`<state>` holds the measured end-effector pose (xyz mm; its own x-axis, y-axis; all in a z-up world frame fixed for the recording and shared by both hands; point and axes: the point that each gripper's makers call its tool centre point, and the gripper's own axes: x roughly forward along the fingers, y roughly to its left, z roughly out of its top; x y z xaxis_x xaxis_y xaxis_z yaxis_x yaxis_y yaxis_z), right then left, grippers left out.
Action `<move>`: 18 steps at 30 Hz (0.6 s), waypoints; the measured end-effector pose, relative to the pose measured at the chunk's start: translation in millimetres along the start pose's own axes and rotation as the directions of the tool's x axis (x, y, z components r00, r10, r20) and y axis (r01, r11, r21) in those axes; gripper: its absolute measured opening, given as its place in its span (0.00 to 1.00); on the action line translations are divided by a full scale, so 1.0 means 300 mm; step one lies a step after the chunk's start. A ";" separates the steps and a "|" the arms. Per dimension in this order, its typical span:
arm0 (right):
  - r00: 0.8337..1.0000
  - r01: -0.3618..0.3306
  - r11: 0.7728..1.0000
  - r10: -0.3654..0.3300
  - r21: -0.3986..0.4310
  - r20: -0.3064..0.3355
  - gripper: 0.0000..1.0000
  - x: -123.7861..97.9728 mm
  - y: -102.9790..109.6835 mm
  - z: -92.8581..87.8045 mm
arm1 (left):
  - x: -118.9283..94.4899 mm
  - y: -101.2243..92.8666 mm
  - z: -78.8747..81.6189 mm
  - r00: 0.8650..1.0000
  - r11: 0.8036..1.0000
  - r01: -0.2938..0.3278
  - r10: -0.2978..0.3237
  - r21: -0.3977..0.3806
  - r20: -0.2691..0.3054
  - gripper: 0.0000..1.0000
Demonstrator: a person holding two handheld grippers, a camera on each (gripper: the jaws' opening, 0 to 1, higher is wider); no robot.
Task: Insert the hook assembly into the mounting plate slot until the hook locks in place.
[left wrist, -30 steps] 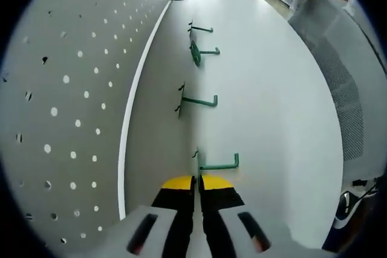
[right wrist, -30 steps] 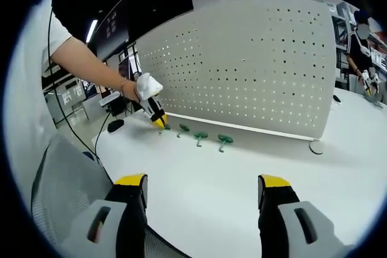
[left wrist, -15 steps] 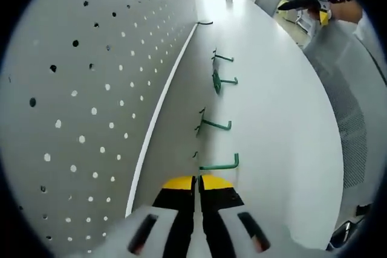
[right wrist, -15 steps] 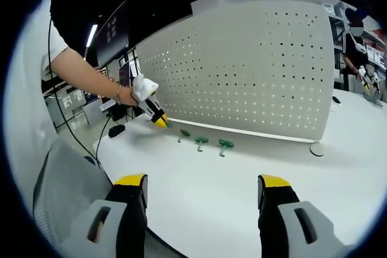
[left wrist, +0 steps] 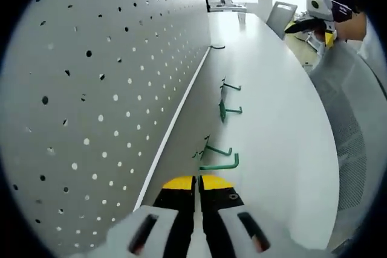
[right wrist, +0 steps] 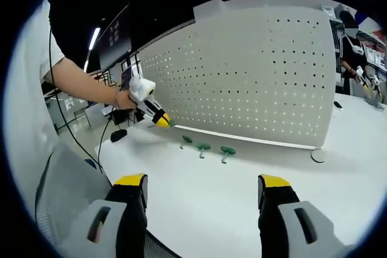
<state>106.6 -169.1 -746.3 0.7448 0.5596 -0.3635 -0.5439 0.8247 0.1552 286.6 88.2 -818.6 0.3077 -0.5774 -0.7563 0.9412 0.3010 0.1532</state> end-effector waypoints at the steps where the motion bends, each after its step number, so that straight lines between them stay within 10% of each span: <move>1: 1.000 0.001 1.000 -0.001 0.000 0.001 0.72 -0.001 -0.003 0.000 | -0.004 0.005 0.007 1.000 1.000 -0.017 0.017 -0.001 0.010 0.02; 18: 1.000 -0.002 1.000 0.002 0.009 0.023 0.72 -0.008 -0.010 0.020 | -0.090 -0.041 0.120 0.970 0.983 -0.115 0.141 -0.140 0.198 0.02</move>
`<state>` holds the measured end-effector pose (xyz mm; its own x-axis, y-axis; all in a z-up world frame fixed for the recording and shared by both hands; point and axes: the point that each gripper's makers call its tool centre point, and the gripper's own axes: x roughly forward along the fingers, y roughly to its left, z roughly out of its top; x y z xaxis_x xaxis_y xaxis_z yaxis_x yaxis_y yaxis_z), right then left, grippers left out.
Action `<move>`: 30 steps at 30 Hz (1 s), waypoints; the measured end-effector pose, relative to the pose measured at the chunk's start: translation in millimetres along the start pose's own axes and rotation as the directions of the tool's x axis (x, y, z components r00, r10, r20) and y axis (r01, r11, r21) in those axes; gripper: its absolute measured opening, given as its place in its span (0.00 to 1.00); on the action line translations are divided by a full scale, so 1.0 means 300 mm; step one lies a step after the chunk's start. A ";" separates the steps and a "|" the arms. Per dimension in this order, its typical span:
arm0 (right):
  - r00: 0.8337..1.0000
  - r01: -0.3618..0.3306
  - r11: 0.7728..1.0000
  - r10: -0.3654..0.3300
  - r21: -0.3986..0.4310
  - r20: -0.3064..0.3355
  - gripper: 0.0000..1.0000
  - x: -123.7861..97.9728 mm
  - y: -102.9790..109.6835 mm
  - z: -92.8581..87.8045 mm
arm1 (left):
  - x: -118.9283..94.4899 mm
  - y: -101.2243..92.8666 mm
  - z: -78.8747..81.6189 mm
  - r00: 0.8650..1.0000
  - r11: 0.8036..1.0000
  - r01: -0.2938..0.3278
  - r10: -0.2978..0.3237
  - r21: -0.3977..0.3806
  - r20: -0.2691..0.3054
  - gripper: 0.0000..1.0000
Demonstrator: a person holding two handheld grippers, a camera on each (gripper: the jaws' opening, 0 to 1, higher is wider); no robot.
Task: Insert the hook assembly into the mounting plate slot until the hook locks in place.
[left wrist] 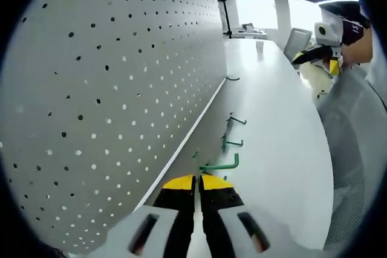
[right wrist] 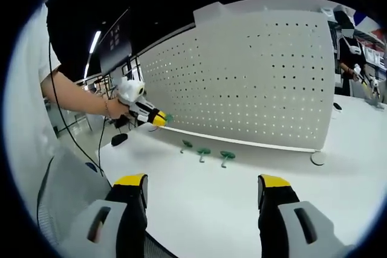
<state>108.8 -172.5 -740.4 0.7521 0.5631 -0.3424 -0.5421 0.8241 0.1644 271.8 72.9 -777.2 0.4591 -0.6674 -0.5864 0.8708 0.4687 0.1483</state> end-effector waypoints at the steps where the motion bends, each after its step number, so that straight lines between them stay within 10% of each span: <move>1: 1.000 -0.001 1.000 0.001 0.001 0.000 0.71 -0.001 -0.001 0.000 | -0.003 -0.006 0.007 1.000 1.000 -0.003 0.003 -0.003 0.009 0.02; 30: 0.999 -0.018 1.000 0.018 -0.002 0.031 0.71 0.004 0.019 0.024 | -0.122 -0.183 0.194 0.945 0.978 -0.059 0.120 -0.202 0.304 0.02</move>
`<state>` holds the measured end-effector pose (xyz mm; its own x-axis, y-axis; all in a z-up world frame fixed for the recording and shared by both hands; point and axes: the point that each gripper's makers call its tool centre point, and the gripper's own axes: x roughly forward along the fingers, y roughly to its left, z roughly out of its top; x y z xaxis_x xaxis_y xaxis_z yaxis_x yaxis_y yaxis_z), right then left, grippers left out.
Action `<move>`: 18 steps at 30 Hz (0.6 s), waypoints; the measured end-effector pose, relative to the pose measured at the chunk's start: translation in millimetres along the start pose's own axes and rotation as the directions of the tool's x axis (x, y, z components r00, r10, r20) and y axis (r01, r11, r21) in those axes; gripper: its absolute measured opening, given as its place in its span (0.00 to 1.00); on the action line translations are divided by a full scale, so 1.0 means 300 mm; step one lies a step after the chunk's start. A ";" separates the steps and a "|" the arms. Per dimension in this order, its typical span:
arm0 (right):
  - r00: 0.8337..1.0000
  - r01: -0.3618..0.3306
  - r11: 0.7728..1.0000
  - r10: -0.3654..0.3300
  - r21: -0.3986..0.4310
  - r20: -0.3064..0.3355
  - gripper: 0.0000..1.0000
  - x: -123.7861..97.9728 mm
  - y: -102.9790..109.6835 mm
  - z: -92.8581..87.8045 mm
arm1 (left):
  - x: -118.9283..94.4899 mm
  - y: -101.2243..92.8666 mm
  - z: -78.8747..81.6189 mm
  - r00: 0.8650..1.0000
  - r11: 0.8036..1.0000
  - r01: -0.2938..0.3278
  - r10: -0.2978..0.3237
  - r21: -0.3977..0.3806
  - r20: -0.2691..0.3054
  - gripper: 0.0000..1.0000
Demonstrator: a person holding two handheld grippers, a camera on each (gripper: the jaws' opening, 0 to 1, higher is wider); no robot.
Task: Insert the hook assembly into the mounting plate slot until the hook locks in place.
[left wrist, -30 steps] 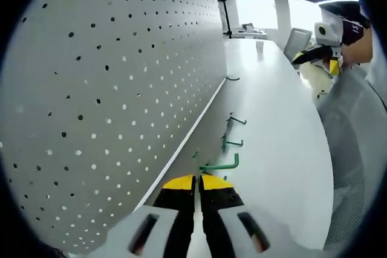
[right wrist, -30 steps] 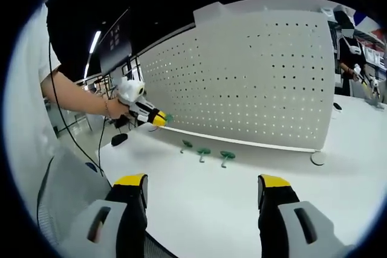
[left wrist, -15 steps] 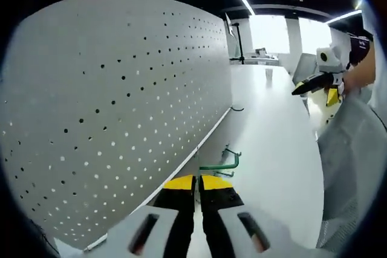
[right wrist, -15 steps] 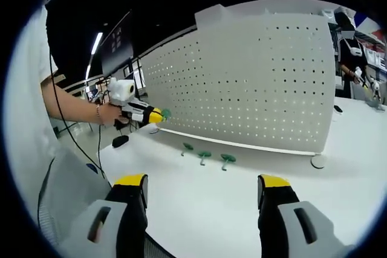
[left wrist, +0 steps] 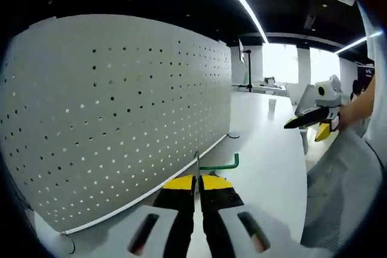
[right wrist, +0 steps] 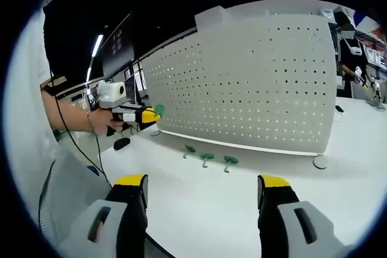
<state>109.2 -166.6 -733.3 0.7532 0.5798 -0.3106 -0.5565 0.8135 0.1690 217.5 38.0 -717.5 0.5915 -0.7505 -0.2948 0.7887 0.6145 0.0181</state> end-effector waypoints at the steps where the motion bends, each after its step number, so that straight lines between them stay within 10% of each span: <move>1: 1.000 -0.001 1.000 0.001 -0.001 0.000 0.71 0.001 0.003 0.000 | -0.002 -0.009 0.002 1.000 1.000 0.002 -0.002 0.002 0.002 0.02; 18: 1.000 -0.011 1.000 0.011 -0.005 0.025 0.71 0.003 0.027 0.021 | -0.085 -0.111 0.089 0.988 0.997 -0.032 0.042 -0.071 0.146 0.02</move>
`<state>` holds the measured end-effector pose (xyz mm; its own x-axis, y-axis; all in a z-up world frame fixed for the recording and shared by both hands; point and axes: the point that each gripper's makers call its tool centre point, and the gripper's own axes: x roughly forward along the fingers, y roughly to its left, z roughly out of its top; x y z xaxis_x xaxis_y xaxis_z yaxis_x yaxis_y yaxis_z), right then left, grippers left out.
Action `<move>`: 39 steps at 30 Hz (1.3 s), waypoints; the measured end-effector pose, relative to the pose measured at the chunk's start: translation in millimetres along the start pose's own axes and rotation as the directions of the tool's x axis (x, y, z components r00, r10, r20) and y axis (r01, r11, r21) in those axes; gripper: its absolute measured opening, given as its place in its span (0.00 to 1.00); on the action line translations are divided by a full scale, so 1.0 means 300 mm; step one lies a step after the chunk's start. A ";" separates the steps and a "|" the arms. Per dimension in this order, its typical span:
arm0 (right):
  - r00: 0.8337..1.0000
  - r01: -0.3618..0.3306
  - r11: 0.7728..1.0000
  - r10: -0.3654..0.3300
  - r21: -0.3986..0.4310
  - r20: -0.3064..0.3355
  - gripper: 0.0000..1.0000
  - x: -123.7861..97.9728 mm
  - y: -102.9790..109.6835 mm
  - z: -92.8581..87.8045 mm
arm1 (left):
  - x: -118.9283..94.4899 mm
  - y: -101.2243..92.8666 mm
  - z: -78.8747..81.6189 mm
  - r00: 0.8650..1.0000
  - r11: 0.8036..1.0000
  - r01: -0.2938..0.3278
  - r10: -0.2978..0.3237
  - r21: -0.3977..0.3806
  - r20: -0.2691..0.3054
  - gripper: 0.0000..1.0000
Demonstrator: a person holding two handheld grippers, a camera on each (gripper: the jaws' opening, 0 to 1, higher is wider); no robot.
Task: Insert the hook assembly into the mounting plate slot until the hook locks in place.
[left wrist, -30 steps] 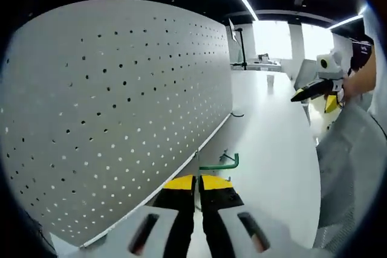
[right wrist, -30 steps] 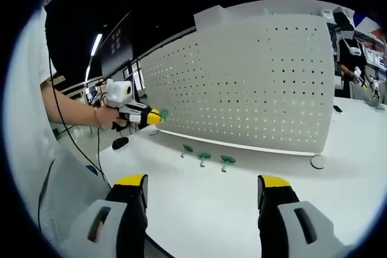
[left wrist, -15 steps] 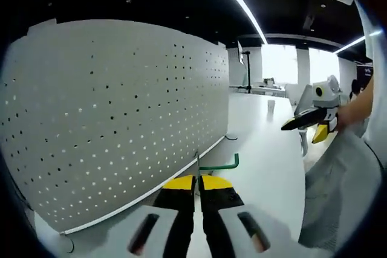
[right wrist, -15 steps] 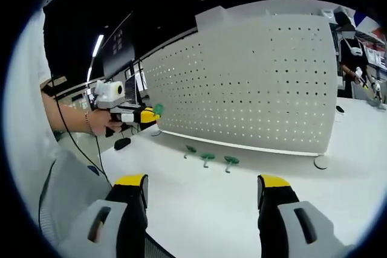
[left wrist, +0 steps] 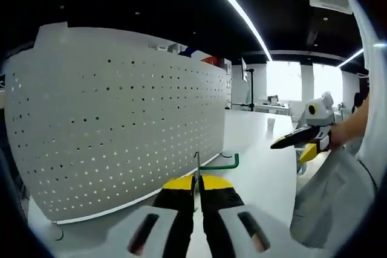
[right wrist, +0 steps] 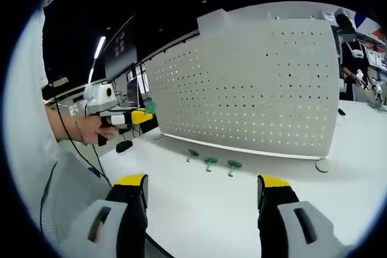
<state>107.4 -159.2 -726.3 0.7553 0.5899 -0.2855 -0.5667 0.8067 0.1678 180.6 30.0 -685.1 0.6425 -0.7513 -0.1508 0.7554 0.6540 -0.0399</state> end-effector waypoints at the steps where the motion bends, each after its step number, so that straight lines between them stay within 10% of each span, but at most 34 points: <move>1: 1.000 -0.001 1.000 0.001 -0.002 0.002 0.71 0.000 0.003 0.002 | -0.006 -0.004 0.005 1.000 1.000 -0.002 0.002 0.004 0.005 0.02; 17: 0.997 -0.035 0.999 0.037 -0.035 0.067 0.70 -0.006 0.037 0.055 | -0.053 -0.006 0.164 0.990 0.999 -0.045 0.046 -0.012 0.135 0.03; 29: 0.997 -0.037 0.998 0.040 -0.044 0.065 0.70 -0.004 0.038 0.062 | -0.040 -0.003 0.144 0.993 0.999 -0.043 0.044 -0.013 0.112 0.03; 39: 0.969 -0.088 0.989 0.112 -0.116 0.219 0.63 -0.025 0.116 0.204 | -0.040 -0.005 0.136 0.993 0.999 -0.047 0.049 -0.017 0.105 0.03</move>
<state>102.4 -133.4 -660.5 0.7405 0.6702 -0.0512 -0.6657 0.7418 0.0814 176.9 34.4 -643.0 0.6885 -0.7237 -0.0484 0.7220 0.6902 -0.0495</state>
